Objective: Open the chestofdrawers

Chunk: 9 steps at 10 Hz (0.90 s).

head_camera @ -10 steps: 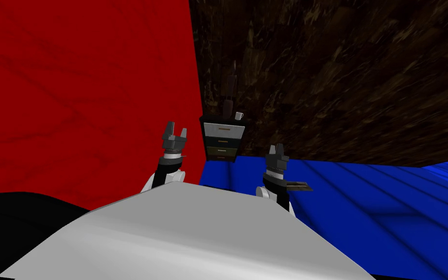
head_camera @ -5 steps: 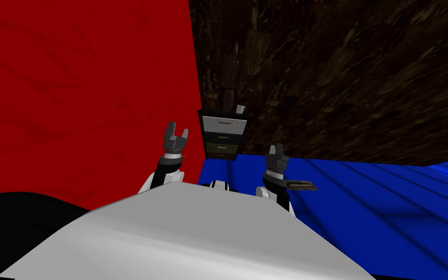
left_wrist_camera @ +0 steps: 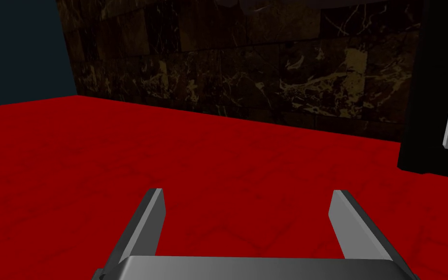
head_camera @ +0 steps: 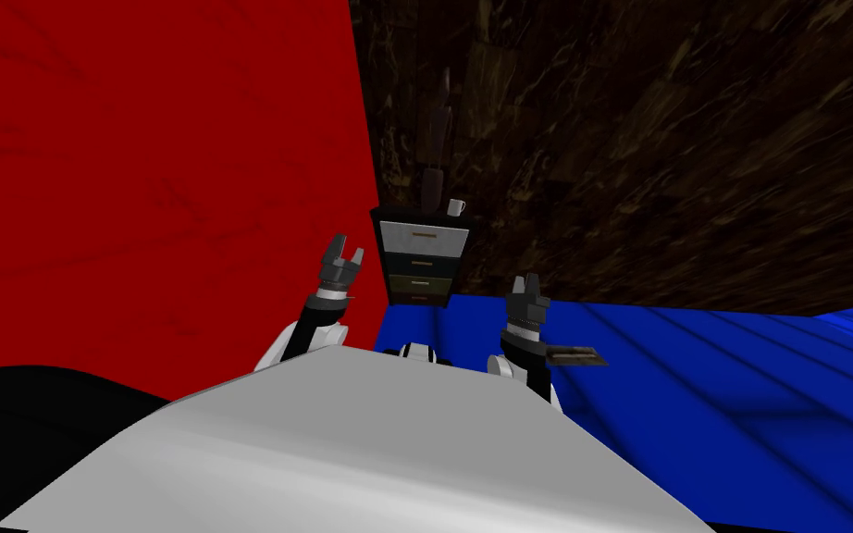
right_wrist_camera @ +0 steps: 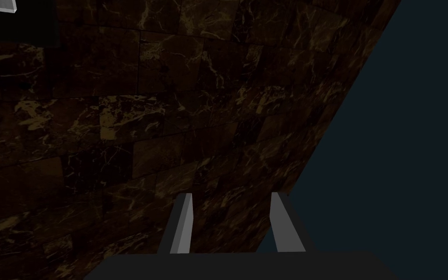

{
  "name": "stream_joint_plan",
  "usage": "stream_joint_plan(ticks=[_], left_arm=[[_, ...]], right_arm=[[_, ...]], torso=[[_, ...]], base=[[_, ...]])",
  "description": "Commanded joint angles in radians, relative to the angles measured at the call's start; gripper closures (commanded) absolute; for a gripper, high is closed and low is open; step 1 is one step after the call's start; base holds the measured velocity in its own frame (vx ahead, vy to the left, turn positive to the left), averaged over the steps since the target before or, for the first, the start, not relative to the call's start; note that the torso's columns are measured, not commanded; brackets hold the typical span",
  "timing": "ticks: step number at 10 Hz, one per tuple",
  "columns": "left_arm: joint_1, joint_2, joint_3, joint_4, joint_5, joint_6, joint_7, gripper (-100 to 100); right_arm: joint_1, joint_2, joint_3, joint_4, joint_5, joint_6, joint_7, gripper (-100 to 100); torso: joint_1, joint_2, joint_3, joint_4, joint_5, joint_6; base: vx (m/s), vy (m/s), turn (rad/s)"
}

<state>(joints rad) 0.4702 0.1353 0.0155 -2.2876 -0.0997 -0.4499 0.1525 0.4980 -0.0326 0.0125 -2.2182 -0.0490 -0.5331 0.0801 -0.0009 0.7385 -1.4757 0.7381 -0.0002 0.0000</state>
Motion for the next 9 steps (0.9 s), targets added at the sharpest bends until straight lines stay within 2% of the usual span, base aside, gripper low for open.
stream_joint_plan(ticks=[1, 4, 9], left_arm=[[-0.016, 0.021, 0.004, 0.009, 0.003, 0.060, -0.003, -100], [-0.032, 0.025, 0.006, 0.019, 0.005, 0.122, -0.008, -100], [-0.056, 0.007, 0.009, 0.036, 0.009, 0.218, -0.016, -100]], right_arm=[[0.000, 0.000, 0.000, 0.000, 0.000, 0.000, 0.000, 0], [0.000, 0.000, 0.000, 0.000, 0.000, 0.000, 0.000, 0], [0.000, 0.000, 0.000, 0.000, 0.000, 0.000, 0.000, 0]], torso=[[-0.001, 0.000, 0.000, 0.000, 0.000, 0.000], [0.001, 0.000, 0.000, 0.000, 0.000, 0.000], [0.001, -0.001, 0.000, 0.000, 0.000, 0.000]], base=[[0.120, -0.043, -0.008], [0.106, -0.032, -0.010], [0.098, -0.035, -0.009]])
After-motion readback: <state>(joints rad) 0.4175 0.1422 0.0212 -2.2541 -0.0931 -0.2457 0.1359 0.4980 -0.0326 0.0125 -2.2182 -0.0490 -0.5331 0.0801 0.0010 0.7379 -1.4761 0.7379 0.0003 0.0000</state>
